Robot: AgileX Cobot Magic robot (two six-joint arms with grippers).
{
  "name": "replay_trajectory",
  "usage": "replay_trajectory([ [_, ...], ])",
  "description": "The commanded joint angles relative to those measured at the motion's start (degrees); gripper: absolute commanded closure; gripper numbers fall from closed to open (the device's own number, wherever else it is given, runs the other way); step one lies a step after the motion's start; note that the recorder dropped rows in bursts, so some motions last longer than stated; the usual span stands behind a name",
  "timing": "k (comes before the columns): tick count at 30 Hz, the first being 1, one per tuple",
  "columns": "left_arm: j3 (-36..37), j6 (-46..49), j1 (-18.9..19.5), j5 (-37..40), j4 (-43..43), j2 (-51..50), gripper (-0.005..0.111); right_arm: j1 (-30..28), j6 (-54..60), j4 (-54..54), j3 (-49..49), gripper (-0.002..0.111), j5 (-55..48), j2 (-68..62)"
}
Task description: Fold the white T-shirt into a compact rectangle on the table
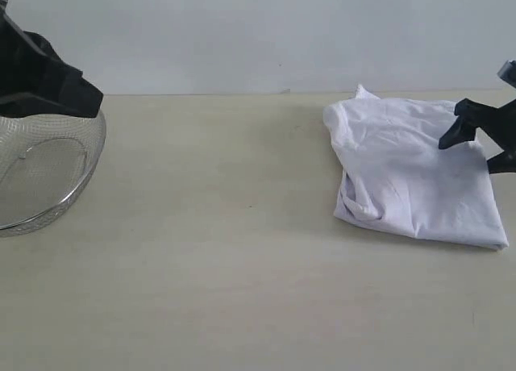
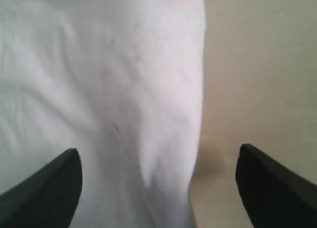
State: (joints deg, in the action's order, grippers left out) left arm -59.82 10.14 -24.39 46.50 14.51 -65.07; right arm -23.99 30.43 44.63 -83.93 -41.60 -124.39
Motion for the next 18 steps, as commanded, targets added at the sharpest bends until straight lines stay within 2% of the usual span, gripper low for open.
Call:
replay_trajectory([
  [1,0.17,-0.54,-0.29,-0.32,0.58,0.4,0.102,-0.42,-1.83,-5.35,-0.18,0.032,0.22,3.75],
  [6,0.17,-0.29,-0.29,-0.32,0.59,0.4,0.102,-0.42,-7.03,-12.75,-0.18,0.032,-0.63,7.92],
  [8,0.17,-0.32,-0.29,-0.32,0.7,0.4,0.102,-0.53,-10.13,-14.95,-0.18,0.037,-2.35,9.97],
  [12,0.17,-0.32,-0.29,-0.32,0.7,0.4,0.102,-0.53,-12.53,-16.85,-0.03,0.066,-6.82,13.8],
  [16,0.17,0.89,-0.29,-0.32,0.7,0.4,0.102,-0.53,-13.89,-17.07,0.71,0.108,-12.6,18.26],
  [18,0.17,1.65,-0.29,-0.32,0.82,0.4,0.102,-0.53,-16.97,-16.66,4.01,0.107,-11.6,22.27],
])
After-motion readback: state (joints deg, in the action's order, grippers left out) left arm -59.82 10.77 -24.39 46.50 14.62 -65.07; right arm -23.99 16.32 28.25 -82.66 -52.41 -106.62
